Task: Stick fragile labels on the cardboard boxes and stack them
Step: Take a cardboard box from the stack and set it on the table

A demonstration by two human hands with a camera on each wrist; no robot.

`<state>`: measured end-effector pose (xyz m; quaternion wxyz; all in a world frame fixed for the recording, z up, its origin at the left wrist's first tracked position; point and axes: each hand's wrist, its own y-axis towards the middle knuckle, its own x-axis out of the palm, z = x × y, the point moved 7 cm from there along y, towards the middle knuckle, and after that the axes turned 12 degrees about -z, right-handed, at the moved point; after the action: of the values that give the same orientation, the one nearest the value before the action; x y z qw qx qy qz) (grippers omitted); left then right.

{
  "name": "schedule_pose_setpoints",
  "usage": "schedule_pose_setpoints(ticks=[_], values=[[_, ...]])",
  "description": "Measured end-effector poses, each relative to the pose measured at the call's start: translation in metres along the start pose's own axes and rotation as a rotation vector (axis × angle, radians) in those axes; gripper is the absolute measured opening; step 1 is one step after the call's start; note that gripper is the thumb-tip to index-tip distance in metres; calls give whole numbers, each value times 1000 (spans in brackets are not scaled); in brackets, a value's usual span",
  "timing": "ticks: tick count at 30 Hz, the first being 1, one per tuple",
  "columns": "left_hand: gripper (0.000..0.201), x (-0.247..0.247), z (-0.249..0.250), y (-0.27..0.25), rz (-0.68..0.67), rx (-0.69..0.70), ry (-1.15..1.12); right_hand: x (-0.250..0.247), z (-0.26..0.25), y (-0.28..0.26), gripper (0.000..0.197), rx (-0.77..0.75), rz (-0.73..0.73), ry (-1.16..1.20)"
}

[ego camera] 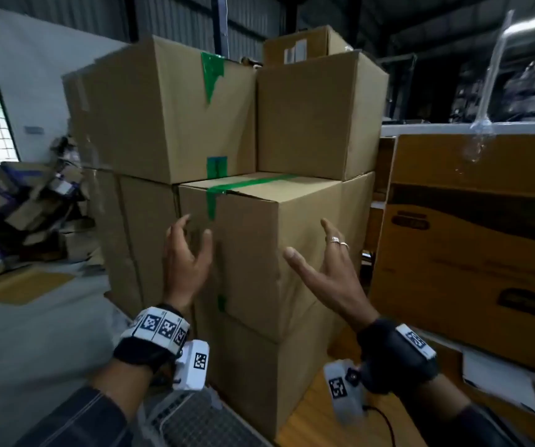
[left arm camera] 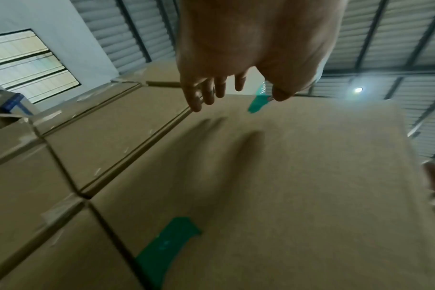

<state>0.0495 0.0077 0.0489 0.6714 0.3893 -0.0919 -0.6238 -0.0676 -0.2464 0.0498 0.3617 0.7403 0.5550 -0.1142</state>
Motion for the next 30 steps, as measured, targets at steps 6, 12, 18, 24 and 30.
schedule_pose_setpoints(ticks=[6,12,18,24,30], values=[[93,13,-70,12,-110,-172,-146,38,-7,7,125,-91,-15,-66],[87,15,-82,13,-139,-154,-264,34,3,4,121,-70,47,-48],[65,11,-80,24,-158,-131,-340,25,13,-6,121,-40,64,13],[77,20,-68,17,-246,-89,-559,27,20,-16,128,60,-19,101],[88,20,-33,-8,-259,-80,-655,24,16,-24,143,35,-49,150]])
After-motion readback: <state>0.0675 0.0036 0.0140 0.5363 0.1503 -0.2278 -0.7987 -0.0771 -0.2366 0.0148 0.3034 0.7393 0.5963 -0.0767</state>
